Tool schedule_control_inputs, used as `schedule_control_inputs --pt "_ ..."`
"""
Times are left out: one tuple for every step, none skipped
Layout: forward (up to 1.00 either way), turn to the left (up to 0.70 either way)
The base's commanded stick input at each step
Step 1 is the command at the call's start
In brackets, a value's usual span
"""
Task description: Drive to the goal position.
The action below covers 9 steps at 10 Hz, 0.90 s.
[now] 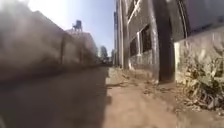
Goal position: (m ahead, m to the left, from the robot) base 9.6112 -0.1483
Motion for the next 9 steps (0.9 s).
schedule_control_inputs --pt "1.0 0.0" --pt "1.0 0.0" --pt "1.0 0.0" --pt "1.0 0.27" --pt "1.0 0.27" --pt "1.0 0.13" --pt "1.0 0.0" --pt "1.0 0.0" --pt "1.0 0.0"
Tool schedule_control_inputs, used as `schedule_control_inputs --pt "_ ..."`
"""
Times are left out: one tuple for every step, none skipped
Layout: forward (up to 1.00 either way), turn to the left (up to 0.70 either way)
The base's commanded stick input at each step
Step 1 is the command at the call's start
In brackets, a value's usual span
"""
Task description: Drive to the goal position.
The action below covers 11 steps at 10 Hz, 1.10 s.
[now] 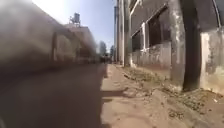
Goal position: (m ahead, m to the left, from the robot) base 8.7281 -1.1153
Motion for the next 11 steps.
schedule_control_inputs --pt "1.0 0.0" --pt "1.0 0.0" --pt "1.0 0.0" --pt "1.0 0.0" --pt "1.0 0.0" --pt "1.0 0.0" --pt "1.0 0.0" --pt "1.0 0.0" --pt "1.0 0.0" --pt "1.0 0.0" --pt "1.0 0.0"
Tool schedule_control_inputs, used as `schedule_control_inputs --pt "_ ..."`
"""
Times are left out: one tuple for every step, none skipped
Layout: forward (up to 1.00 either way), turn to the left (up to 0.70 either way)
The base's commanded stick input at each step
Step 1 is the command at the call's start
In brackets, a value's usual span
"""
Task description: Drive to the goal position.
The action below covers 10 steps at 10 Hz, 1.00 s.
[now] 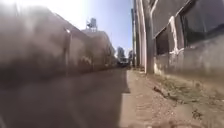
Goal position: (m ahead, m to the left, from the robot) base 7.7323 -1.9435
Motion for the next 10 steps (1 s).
schedule_control_inputs --pt "1.0 0.0" --pt "1.0 0.0" --pt "1.0 0.0" --pt "1.0 0.0" --pt "1.0 0.0" --pt "1.0 0.0" --pt "1.0 -0.13" --pt "1.0 -0.27" --pt "1.0 -0.27" --pt "1.0 0.0"
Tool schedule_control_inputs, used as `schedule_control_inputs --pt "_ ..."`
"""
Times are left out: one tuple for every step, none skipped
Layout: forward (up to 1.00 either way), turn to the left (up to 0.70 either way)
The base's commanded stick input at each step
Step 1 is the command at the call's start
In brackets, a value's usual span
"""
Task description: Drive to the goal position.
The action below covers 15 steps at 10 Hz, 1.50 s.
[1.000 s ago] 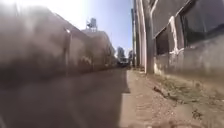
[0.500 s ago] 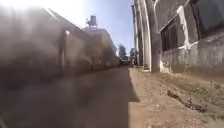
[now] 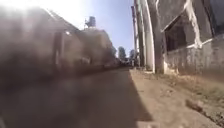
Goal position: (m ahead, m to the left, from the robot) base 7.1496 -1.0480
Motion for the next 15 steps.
schedule_control_inputs --pt "1.0 0.0" --pt "1.0 0.0" --pt "1.0 0.0" --pt "1.0 0.0" --pt "1.0 0.0" --pt "1.0 0.0" --pt "1.0 0.0" --pt "1.0 0.0" --pt "1.0 0.0" --pt "1.0 0.0" --pt "1.0 0.0" --pt "1.0 0.0" --pt "1.0 0.0" --pt "1.0 0.0" --pt "1.0 0.0"
